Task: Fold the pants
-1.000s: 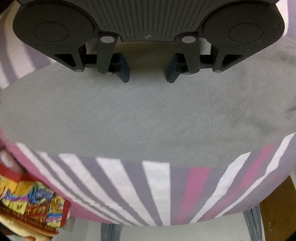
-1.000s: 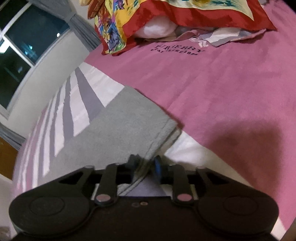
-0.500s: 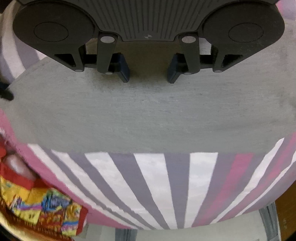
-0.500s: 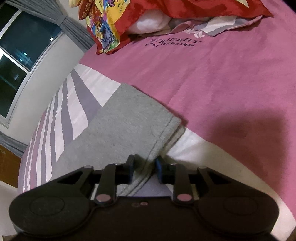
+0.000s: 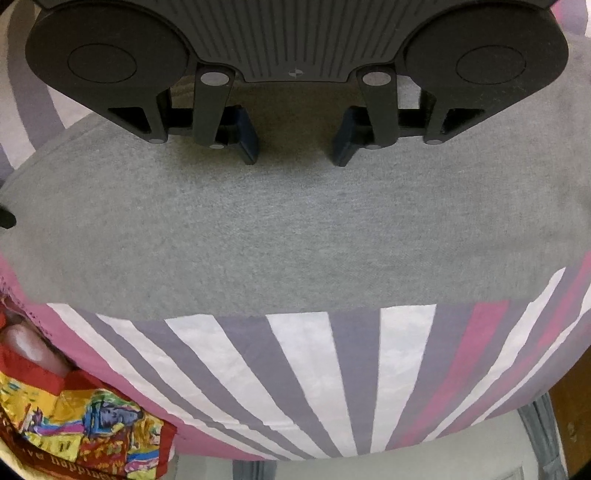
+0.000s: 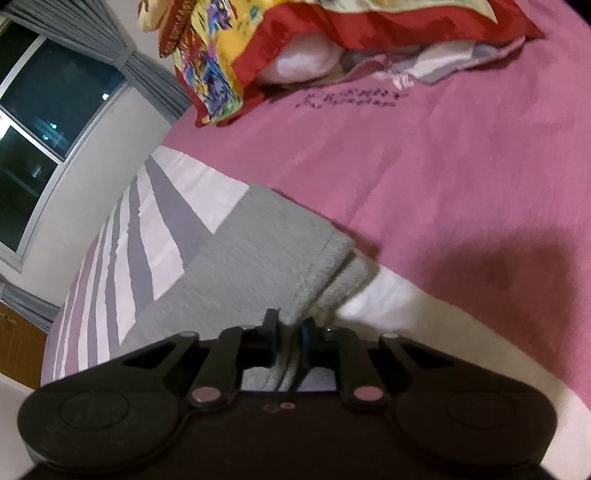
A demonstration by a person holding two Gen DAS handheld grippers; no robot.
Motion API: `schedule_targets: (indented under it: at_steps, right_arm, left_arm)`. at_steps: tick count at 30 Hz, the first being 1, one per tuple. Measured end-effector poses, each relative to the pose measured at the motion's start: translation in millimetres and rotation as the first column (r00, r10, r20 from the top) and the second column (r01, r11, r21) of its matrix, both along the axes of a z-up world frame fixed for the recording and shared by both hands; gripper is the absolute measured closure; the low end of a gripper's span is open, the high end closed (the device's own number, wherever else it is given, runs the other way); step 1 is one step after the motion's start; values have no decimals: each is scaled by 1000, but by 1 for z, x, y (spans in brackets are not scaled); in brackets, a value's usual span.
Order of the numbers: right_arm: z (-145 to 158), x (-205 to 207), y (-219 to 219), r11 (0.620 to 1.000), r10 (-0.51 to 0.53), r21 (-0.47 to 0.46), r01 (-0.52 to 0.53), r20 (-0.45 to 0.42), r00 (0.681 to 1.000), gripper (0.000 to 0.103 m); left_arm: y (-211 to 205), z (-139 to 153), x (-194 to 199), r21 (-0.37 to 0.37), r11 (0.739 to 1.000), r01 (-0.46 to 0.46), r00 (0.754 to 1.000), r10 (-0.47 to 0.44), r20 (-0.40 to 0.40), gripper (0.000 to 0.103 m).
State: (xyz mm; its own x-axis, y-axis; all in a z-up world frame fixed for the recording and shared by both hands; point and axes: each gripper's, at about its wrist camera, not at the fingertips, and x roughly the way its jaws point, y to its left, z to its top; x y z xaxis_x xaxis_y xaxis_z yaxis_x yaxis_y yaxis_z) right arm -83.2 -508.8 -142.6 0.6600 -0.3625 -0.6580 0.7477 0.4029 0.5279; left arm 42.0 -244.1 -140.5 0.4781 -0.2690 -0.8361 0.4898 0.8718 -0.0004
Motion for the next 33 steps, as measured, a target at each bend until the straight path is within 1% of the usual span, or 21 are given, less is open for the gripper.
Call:
schedule_targets:
  at_steps: [3,5,7,9,12,14,17,19,21,22,23,24,25,27,28,29,30,31,32,33]
  right_arm:
    - [13,2,9,998,19,-62,-20,-5,1000,93]
    - [25,9,19,992,47,-116,-47,-2,999,93]
    - [37,18,29,984,90,-154,-86,18,996,94]
    - [50,32,43,968,150,-205,-143,22,988,93]
    - [67,60,75,925,274,-277,-261,6,962,93]
    - [73,82,102,881,369,-315,-353,-12,929,93]
    - [69,113,145,810,502,-325,-488,-43,864,93]
    - [55,132,173,765,581,-295,-572,-68,811,93]
    - [35,143,191,738,625,-253,-626,-96,775,92]
    - [23,148,199,724,645,-224,-653,-117,755,86]
    - [10,154,205,714,660,-177,-678,-154,735,76]
    - [-2,157,209,715,660,-137,-686,-191,726,75]
    - [-8,155,210,718,659,-129,-684,-193,727,74]
    - [-3,149,207,716,667,-136,-684,-156,729,62]
    - [0,148,205,713,675,-128,-690,-142,724,53]
    - [5,145,204,706,684,-129,-697,-133,717,50]
    - [11,141,202,698,690,-142,-702,-129,712,50]
    - [17,136,198,694,692,-157,-703,-123,711,50]
    - [21,133,198,697,687,-169,-697,-121,716,50]
    - [25,128,196,702,679,-183,-689,-120,724,50]
  left_arm:
    - [11,5,3,-6,1000,-22,1000,22,5,57]
    - [19,7,5,-7,999,-32,999,32,12,57]
    - [32,10,8,-13,999,-51,999,51,17,57]
    - [48,13,12,-24,997,-77,997,77,19,57]
    - [75,14,20,-34,993,-117,993,118,20,57]
    - [95,13,25,-35,988,-153,988,154,16,57]
    - [125,10,32,-41,976,-216,976,216,5,57]
    - [145,7,36,-53,965,-256,967,256,-12,57]
    - [156,4,38,-63,958,-280,960,278,-26,57]
    - [162,3,39,-71,955,-288,958,286,-32,57]
    - [167,3,39,-78,953,-294,956,291,-41,57]
    - [168,3,40,-87,952,-295,955,291,-52,57]
    - [170,3,41,-109,950,-294,955,287,-72,57]
    - [170,5,43,-160,944,-290,955,274,-113,57]
    - [169,6,45,-193,938,-286,955,262,-141,57]
    - [167,6,47,-225,931,-287,952,252,-172,57]
    - [165,6,48,-255,922,-292,948,243,-204,56]
    - [161,6,51,-286,911,-297,943,232,-239,51]
    - [158,5,55,-312,899,-306,936,224,-273,31]
    - [154,5,54,-327,890,-317,931,226,-287,16]
